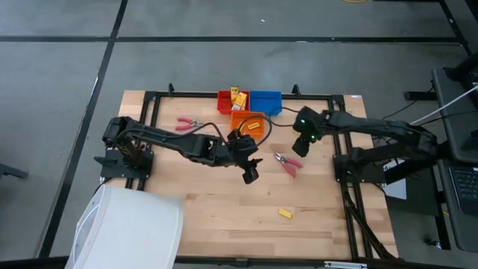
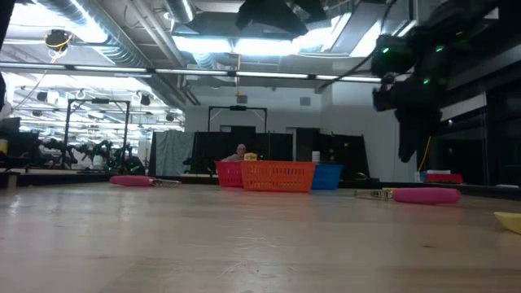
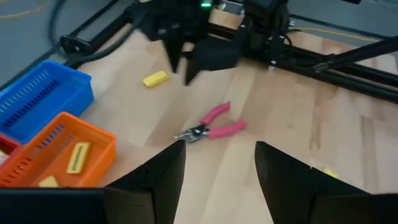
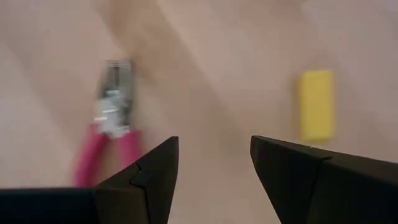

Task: Pick & Place School Supplies
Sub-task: Put the yellow eraser into the orange bin

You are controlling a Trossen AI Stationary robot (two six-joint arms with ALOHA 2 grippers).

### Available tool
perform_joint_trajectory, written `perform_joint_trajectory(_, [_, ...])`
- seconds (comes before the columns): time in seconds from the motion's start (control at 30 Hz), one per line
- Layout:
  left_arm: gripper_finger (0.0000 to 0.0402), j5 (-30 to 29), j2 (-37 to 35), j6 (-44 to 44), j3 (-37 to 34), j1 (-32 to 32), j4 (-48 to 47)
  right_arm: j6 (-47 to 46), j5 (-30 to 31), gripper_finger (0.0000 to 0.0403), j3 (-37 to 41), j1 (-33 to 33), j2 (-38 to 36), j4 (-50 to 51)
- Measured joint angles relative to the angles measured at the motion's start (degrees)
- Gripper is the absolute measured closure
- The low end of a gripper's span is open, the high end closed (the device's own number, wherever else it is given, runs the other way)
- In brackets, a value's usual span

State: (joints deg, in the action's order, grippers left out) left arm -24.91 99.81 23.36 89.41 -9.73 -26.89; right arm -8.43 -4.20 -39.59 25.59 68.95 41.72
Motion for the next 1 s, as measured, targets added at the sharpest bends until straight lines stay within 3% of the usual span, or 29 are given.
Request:
perform_joint_trajectory(0.3, [0.0213,-1.0,0.0,4.2,0.0,-2.3,-0.4,10.8,10.7,0.0198,-8.7,3.9,11.7,5.3])
perform_joint_trajectory(0.6, [0.0213,-1.0,-0.1,7.1,0.7,-2.9,-1.3,14.5,9.2,0.0198,-9.4,9.7,18.0,6.7])
perform_joint_trajectory(1.0, [0.0213,-1.0,-2.4,8.0,0.8,-2.4,-2.0,18.9,7.3,0.0198,-9.4,13.0,19.3,4.5])
